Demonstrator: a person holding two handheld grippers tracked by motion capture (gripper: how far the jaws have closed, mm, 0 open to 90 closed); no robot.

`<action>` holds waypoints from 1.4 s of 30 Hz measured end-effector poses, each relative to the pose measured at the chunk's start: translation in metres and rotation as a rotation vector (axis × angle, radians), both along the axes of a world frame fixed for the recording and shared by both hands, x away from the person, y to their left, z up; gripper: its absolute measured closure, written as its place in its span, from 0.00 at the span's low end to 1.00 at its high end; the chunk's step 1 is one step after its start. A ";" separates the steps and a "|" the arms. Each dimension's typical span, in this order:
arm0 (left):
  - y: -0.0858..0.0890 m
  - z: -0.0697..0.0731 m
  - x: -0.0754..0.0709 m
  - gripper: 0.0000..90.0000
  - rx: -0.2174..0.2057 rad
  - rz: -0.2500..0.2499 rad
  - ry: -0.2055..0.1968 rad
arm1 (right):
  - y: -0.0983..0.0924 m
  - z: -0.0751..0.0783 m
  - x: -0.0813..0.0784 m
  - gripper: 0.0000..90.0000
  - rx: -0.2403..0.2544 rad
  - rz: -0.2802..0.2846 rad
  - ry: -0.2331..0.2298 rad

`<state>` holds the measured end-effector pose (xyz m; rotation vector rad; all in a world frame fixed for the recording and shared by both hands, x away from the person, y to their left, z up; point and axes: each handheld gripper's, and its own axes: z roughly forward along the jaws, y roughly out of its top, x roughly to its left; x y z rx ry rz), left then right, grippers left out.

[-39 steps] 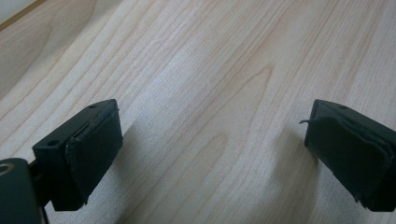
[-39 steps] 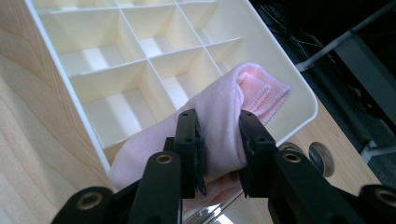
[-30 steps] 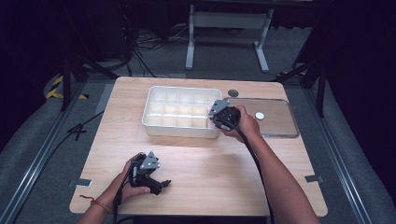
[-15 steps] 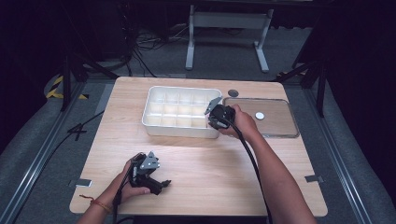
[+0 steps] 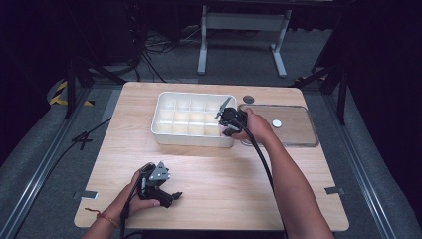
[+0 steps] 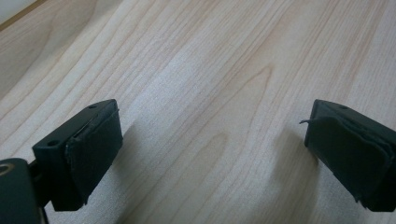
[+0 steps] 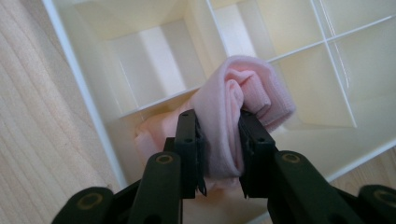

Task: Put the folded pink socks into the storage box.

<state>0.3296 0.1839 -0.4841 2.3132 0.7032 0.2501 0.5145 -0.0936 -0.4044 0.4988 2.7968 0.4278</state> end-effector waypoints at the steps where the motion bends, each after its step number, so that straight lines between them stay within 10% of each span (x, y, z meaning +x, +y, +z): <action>1: 0.000 0.000 0.000 0.05 0.000 0.000 -0.001 | 0.001 0.000 0.000 0.81 -0.014 0.008 -0.003; 11: -0.001 0.000 0.001 0.04 0.004 -0.005 0.003 | 0.010 -0.008 0.002 0.82 -0.102 0.022 0.037; 24: -0.002 0.000 0.002 0.03 0.000 -0.005 0.003 | 0.001 -0.011 0.019 0.82 -0.012 -0.018 0.176; 42: -0.002 0.000 0.002 0.03 0.000 -0.004 0.004 | -0.016 0.015 0.009 0.63 0.088 -0.048 0.147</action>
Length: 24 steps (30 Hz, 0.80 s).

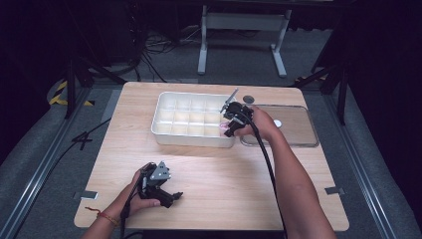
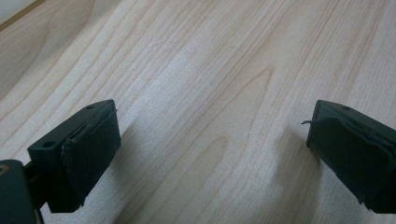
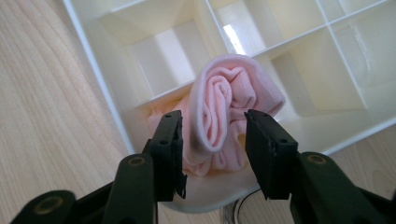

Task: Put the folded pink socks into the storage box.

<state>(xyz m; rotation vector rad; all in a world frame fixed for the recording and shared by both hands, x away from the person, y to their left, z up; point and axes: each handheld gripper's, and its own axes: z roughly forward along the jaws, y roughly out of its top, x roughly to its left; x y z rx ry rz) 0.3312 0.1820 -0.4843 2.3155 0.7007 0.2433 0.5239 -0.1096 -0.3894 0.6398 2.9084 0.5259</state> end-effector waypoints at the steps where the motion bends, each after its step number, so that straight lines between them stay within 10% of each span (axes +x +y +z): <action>1: 0.000 0.000 0.000 0.03 0.000 0.000 0.000 | -0.001 0.002 -0.001 0.64 0.011 -0.003 -0.016; 7: 0.000 0.000 0.000 0.03 -0.002 0.000 0.001 | -0.003 0.009 -0.001 0.83 0.163 -0.051 -0.094; 24: 0.000 0.000 0.000 0.03 0.003 -0.002 0.000 | 0.016 -0.026 0.004 0.95 -0.006 -0.053 -0.019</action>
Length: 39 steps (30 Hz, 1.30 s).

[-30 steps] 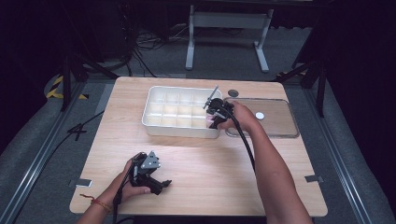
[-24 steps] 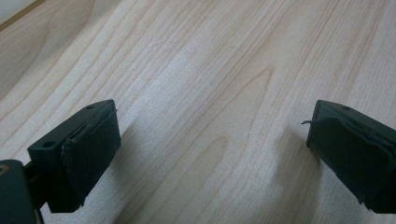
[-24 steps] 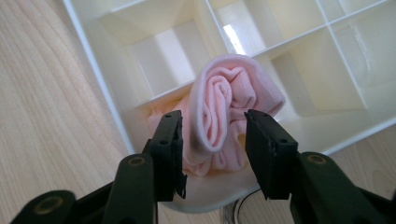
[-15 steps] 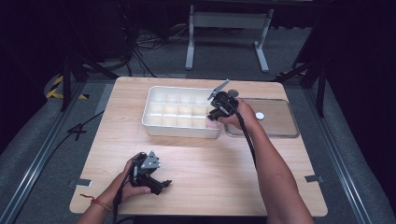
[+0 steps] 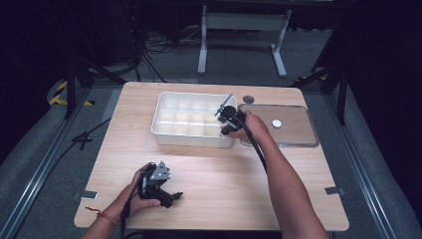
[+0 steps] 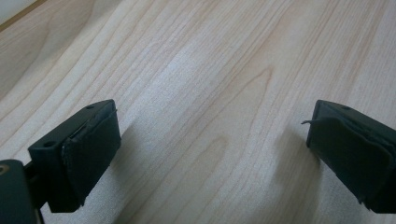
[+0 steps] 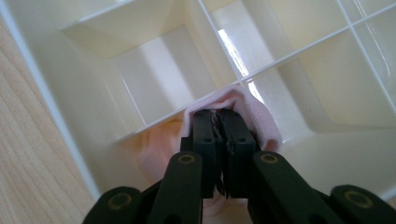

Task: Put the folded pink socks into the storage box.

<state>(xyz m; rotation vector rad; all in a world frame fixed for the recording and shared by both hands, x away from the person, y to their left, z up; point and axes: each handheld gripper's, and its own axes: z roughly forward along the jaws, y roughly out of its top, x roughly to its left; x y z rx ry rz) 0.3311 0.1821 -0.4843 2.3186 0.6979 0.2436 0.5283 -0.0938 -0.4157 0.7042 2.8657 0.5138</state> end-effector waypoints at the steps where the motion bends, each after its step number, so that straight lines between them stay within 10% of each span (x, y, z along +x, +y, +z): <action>1: 0.000 0.000 0.000 0.03 0.000 0.000 0.000 | 0.000 0.000 0.000 0.95 0.000 -0.004 0.003; 20: 0.000 0.000 0.000 0.04 -0.001 0.002 -0.001 | -0.005 -0.004 -0.002 0.96 0.026 -0.023 0.003; 39: 0.000 0.000 0.000 0.03 0.002 0.000 0.002 | -0.026 0.043 -0.031 0.89 0.124 0.012 -0.098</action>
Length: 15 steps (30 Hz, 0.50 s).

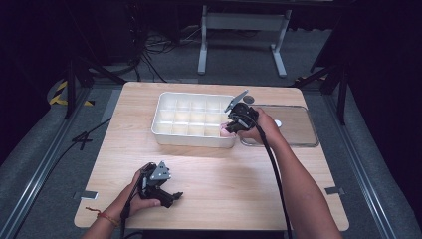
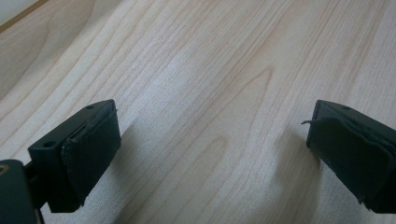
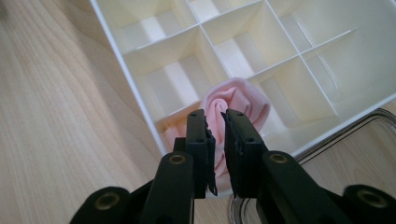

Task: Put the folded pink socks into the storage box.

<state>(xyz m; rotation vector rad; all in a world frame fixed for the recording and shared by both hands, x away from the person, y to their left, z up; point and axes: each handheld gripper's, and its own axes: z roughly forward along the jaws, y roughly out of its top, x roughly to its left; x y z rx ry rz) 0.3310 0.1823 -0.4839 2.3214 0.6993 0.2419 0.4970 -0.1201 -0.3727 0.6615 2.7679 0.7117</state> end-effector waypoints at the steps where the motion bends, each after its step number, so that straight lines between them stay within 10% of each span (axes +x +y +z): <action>1: 0.000 0.000 0.000 0.03 0.002 -0.001 0.001 | -0.001 0.002 -0.003 0.88 0.003 -0.002 0.001; 15: 0.000 0.000 0.000 0.03 0.008 -0.001 -0.002 | -0.024 0.017 -0.034 0.80 0.050 0.032 -0.069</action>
